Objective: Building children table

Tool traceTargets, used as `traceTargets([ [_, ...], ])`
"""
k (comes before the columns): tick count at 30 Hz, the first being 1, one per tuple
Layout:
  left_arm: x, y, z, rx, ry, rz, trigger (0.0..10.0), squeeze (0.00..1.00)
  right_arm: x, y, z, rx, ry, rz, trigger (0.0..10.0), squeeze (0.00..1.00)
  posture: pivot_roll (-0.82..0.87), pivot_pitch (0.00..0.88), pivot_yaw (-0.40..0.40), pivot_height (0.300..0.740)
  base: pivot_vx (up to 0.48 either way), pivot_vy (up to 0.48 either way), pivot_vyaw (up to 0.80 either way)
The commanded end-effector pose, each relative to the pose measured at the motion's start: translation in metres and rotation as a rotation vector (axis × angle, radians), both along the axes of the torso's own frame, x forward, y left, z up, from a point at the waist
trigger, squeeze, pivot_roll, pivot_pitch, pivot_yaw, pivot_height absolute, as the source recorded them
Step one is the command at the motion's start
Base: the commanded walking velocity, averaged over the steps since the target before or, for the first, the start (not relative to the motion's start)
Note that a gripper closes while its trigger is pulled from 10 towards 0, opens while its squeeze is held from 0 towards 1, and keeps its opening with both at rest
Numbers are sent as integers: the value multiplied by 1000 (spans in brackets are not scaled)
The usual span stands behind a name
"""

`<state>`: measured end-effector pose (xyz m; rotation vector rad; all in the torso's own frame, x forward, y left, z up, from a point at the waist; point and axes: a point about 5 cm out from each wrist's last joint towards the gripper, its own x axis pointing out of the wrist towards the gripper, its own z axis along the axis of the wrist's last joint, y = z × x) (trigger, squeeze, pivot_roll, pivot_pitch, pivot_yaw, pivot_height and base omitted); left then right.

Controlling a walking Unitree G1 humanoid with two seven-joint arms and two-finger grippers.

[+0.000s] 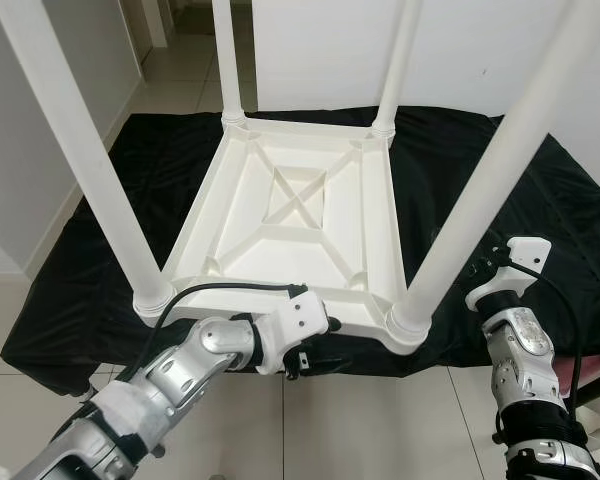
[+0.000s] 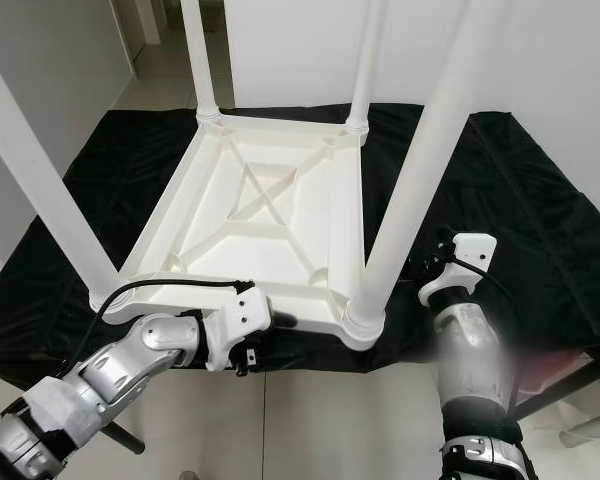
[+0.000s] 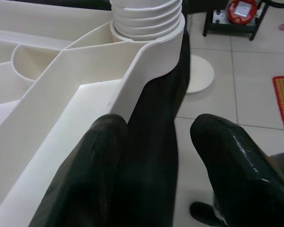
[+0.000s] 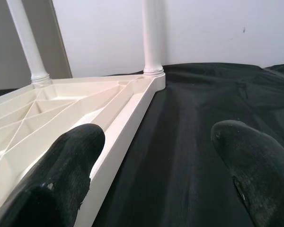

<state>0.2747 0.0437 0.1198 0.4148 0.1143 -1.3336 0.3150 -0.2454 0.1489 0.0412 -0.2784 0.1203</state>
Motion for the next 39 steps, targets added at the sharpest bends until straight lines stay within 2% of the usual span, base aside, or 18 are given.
traceTargets([
  [1,21,12,-9,40,-61,244,10000,0,-6,-8,-2,-10,16,9,10000,0,-75,46,26,740,0,0,0],
  [4,42,11,-12,48,-124,384,10000,0,-15,-23,-3,-47,35,-21,10000,0,-82,46,26,740,0,0,0],
  [11,59,14,-9,48,-177,487,10000,0,-26,-27,-10,-66,65,-20,10000,0,-94,51,22,740,0,0,0],
  [15,62,14,-3,20,-186,493,10000,0,-30,-27,-13,-81,77,1,10000,0,-99,53,25,740,0,0,0],
  [17,61,13,8,-55,-174,453,10000,0,-36,-24,-16,-119,100,55,10000,0,-99,52,28,740,0,0,0],
  [18,61,13,8,-55,-174,453,10000,0,-36,-24,-16,-119,100,55,10000,0,-99,52,28,740,0,0,0],
  [20,52,12,15,-144,-129,382,10000,0,-41,-21,-16,-147,124,123,10000,0,-87,51,34,740,0,0,0],
  [21,52,12,15,-144,-129,382,10000,0,-41,-21,-16,-147,124,123,10000,0,-87,51,34,740,0,0,0],
  [22,46,15,17,-173,-112,363,10000,0,-43,-18,-16,-164,142,180,10000,1000,-82,51,33,740,0,0,0],
  [26,39,19,19,-204,-95,360,10000,0,-47,-15,-16,-195,163,252,10000,1000,-79,50,32,740,0,0,0],
  [27,36,22,25,-280,-73,401,10000,0,-48,-15,-14,-252,176,278,10000,1000,-72,50,30,740,0,0,0],
  [28,33,20,30,-342,-37,427,10000,0,-46,-16,-11,-259,176,289,10000,1000,-65,48,28,740,0,0,0],
  [30,31,18,33,-382,-11,442,10000,0,-45,-17,-8,-260,174,295,10000,969,-65,48,28,740,0,0,0],
  [31,29,18,30,-372,-11,461,10000,0,-43,-16,-6,-270,176,325,10000,165,-65,46,30,740,0,0,0],
  [32,28,18,29,-359,-16,473,10000,0,-41,-13,-2,-287,173,356,10000,0,-64,45,28,740,0,0,0],
  [35,26,19,23,-305,-46,474,10000,0,-40,-11,0,-297,173,384,10000,0,-62,45,27,740,0,0,0],
  [37,22,22,17,-253,-70,467,10000,0,-39,-3,3,-311,182,456,10000,0,-58,45,27,740,0,0,0],
  [39,21,23,17,-245,-73,461,10000,0,-38,0,3,-317,185,474,10000,0,-58,45,27,740,0,0,0],
])
